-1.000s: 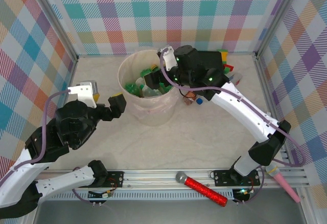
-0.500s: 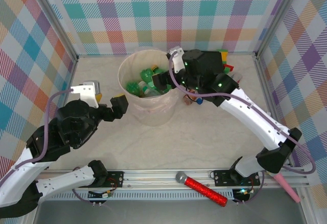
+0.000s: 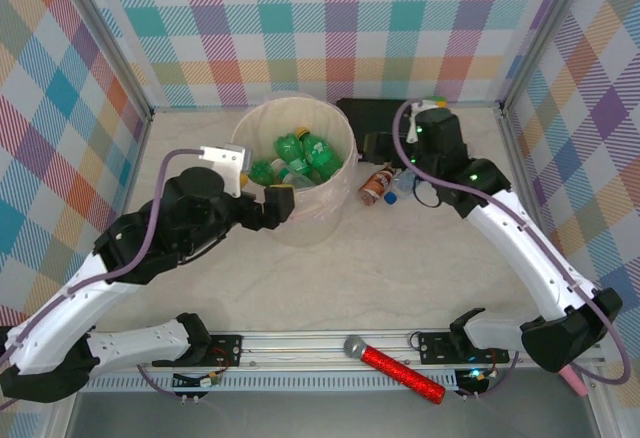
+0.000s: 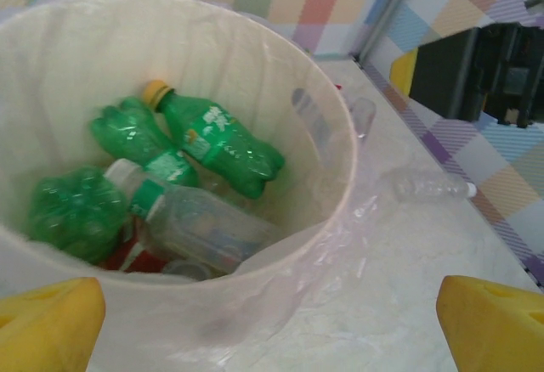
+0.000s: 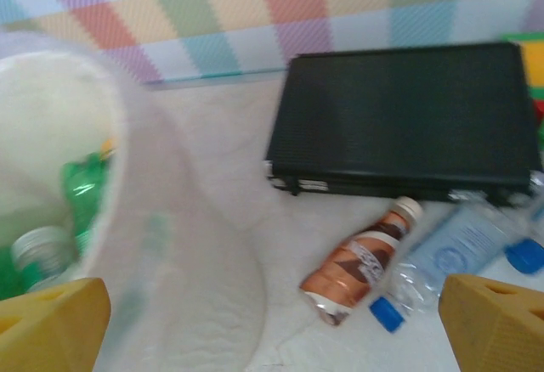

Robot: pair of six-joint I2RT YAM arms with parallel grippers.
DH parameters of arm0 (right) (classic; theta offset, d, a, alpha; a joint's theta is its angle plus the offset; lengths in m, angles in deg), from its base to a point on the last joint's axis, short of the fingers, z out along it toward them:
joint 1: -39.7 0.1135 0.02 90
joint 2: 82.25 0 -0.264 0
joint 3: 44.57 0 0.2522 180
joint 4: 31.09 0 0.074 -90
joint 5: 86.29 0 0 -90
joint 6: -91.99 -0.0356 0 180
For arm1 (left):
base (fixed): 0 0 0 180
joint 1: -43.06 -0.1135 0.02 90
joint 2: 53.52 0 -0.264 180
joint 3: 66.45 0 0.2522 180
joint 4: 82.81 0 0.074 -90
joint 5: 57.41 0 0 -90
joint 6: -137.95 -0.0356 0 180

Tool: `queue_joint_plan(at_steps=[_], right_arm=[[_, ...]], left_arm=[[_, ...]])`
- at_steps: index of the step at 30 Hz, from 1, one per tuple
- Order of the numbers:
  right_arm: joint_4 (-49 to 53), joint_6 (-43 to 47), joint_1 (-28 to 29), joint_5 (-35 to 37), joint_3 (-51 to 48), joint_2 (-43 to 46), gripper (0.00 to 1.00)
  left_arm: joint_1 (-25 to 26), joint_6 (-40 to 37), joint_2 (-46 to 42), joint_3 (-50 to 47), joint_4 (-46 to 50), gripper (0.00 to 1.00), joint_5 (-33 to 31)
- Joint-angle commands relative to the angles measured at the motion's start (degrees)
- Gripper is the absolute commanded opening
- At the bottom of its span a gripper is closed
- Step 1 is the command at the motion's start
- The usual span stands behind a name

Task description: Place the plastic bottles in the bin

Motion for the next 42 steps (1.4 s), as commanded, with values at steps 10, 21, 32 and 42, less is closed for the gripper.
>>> queue_joint_plan(at_steps=[10, 21, 32, 42], right_arm=[[12.57, -12.03, -16.99, -13.18, 4.76, -13.67, 0.99], [17.5, -14.71, -20.56, -11.19, 15.41, -33.46, 0.75], [22.75, -15.6, -20.66, -9.5, 25.34, -48.0, 0.77], [20.84, -15.55, -20.74, -10.09, 20.48, -49.82, 0.67]], left_arm=[[0.54, -1.16, 5.41, 4.58, -0.65, 1.0, 7.31], [0.54, -1.82, 1.58, 1.24, -1.4, 1.0, 8.55], [0.53, -2.22, -3.24, -2.53, -1.36, 1.0, 8.66], [0.54, -2.19, -5.12, -3.91, -0.87, 1.0, 7.55]])
